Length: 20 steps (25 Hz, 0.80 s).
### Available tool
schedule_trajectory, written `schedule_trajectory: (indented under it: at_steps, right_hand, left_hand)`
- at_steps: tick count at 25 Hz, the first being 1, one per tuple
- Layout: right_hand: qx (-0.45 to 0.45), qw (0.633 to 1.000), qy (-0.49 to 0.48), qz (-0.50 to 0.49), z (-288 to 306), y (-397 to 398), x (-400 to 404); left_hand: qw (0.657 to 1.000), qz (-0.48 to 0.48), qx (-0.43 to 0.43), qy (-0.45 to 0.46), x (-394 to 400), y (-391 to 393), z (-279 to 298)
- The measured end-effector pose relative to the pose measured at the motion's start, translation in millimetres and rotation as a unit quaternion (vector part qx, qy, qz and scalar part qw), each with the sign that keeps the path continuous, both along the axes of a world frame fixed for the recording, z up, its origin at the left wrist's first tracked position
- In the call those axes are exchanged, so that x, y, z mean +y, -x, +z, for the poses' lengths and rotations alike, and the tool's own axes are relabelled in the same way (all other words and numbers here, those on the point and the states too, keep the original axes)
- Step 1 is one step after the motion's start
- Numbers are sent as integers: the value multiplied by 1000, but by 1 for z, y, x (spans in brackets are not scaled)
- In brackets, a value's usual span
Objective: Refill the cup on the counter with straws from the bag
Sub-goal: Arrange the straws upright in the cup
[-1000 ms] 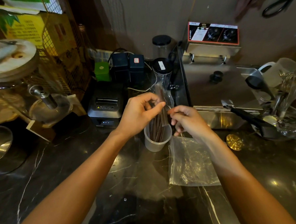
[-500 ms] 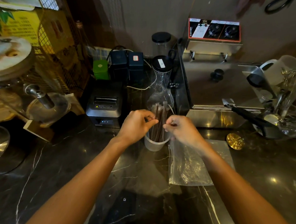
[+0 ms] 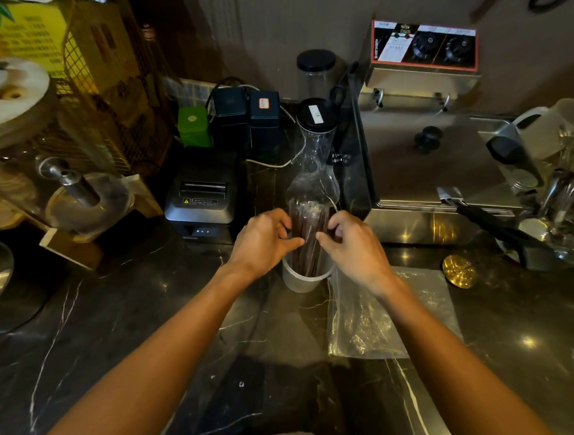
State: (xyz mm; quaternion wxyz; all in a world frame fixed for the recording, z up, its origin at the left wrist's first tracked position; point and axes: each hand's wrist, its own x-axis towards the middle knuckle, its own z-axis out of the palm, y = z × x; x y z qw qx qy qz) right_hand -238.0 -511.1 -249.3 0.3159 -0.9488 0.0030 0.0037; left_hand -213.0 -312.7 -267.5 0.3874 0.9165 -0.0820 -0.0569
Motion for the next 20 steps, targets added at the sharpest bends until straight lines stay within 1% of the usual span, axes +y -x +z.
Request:
schedule_trajectory:
  at_steps: [5, 7, 9, 11, 14, 18, 20]
  right_hand:
    - [15, 999, -36, 2, 3, -8, -1]
    - [29, 999, -40, 11, 3, -11, 0]
    - [50, 997, -47, 28, 2, -12, 1]
    - [77, 993, -81, 36, 3, -13, 1]
    - [103, 987, -121, 27, 3, -19, -2]
    - [105, 984, -135, 45, 6, -25, -5]
    - [113, 984, -122, 69, 14, -29, -8]
  left_hand:
    - [1000, -2, 3, 14, 1, 2, 7]
    - [1000, -13, -6, -13, -1, 1, 8]
    - [997, -31, -23, -61, -6, 2, 9]
    - [996, -42, -23, -82, -11, 2, 10]
    - [994, -78, -5, -71, -13, -5, 13]
    - [990, -134, 14, -53, -5, -13, 25]
    - [987, -148, 24, -56, 1, -19, 30]
